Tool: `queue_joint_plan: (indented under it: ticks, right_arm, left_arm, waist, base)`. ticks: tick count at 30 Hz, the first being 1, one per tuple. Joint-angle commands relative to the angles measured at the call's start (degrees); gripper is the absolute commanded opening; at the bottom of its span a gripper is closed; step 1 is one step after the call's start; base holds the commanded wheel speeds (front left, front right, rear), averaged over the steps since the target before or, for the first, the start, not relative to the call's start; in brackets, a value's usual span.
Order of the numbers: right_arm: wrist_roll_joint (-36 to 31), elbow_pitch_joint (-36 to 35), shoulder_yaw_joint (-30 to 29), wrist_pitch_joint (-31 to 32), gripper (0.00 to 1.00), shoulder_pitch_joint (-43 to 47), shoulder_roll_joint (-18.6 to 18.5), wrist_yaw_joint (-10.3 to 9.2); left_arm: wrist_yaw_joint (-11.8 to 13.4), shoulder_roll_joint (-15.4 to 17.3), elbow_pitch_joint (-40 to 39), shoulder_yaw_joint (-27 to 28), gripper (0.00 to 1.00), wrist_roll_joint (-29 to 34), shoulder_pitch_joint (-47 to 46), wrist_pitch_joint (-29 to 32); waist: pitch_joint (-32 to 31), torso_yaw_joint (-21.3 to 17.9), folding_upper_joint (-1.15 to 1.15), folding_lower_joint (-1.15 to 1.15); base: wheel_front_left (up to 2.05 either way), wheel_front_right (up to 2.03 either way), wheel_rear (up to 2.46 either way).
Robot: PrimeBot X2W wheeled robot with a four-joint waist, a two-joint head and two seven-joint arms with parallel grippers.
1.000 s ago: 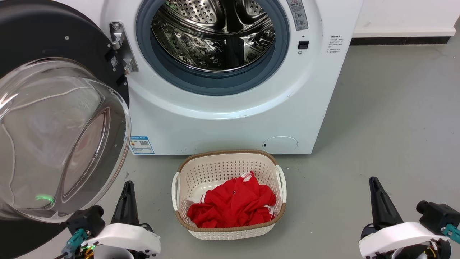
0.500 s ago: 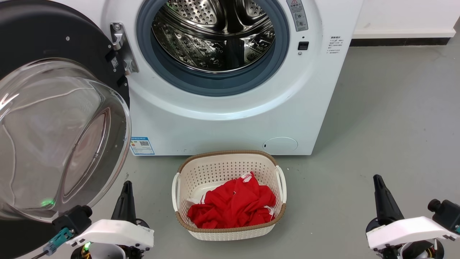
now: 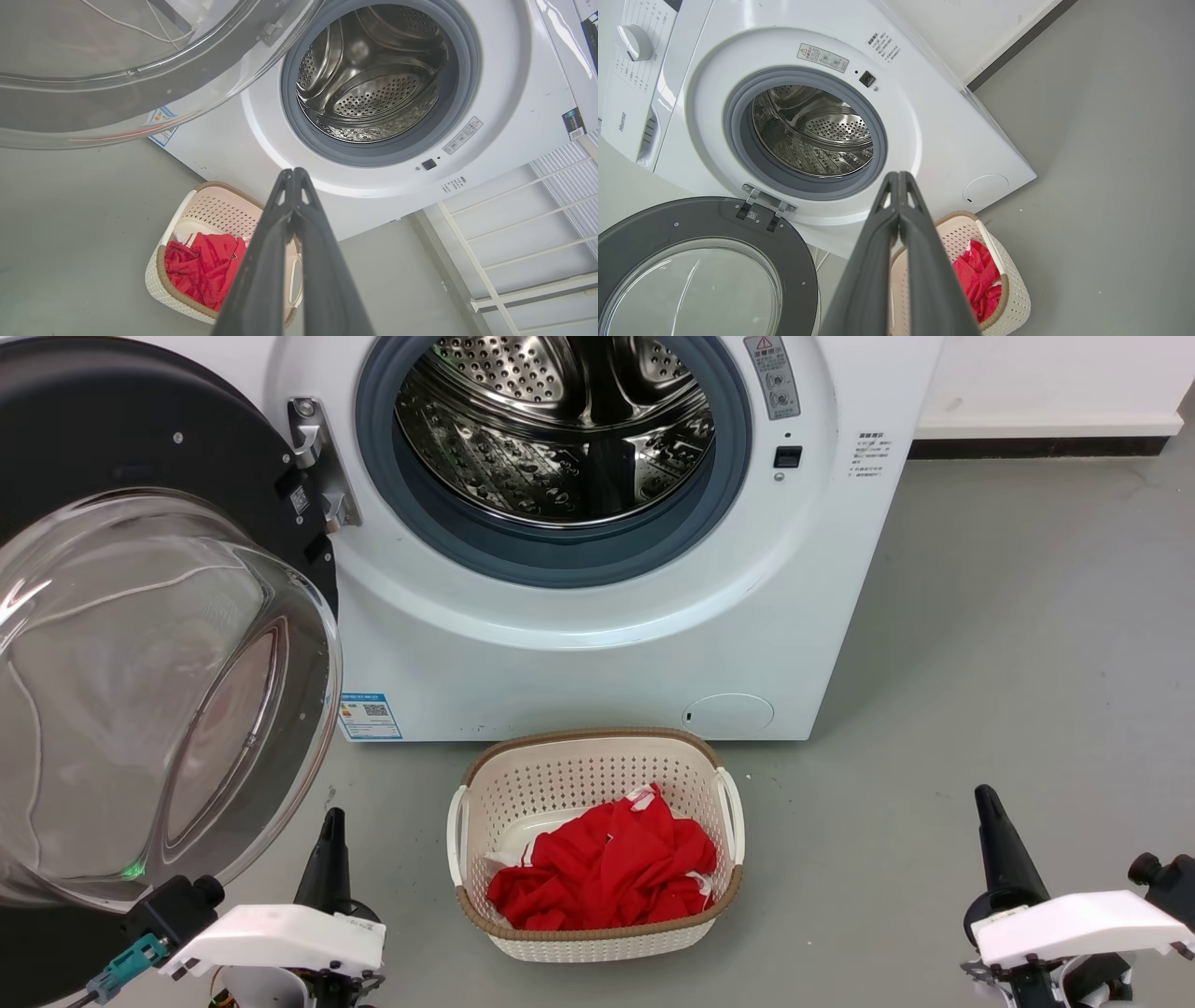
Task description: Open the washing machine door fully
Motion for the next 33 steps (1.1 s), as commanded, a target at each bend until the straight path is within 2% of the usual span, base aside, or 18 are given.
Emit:
queue_joint_plan:
  ticks: [1, 10, 33]
  right_arm:
    - [1.66, -0.38, -0.19, 0.29, 0.00, -1.47, -0.32, 0.00]
    - [9.42, 0.02, -0.78, 2.08, 0.00, -1.99, -0.34, 0.00]
    - [23.27, 0.78, -1.81, 5.30, 0.00, -2.90, -0.30, -0.01]
  left_arm:
    - [-0.32, 0.11, -0.46, 0.41, 0.00, -1.49, -1.71, 0.35]
    - [-1.42, -0.07, -0.02, 1.34, 0.00, -9.13, -2.02, 2.32]
    - [-3.38, -0.43, 0.83, 3.00, 0.00, -22.79, -2.61, 5.75]
  waist:
    - [-0.01, 0.00, 0.00, 0.00]
    - [-0.17, 0.03, 0.00, 0.00]
    - [-0.49, 0.08, 0.00, 0.00]
  base:
    - [0.00, 0.00, 0.00]
    - [0.00, 0.00, 0.00]
    - [0.00, 0.00, 0.00]
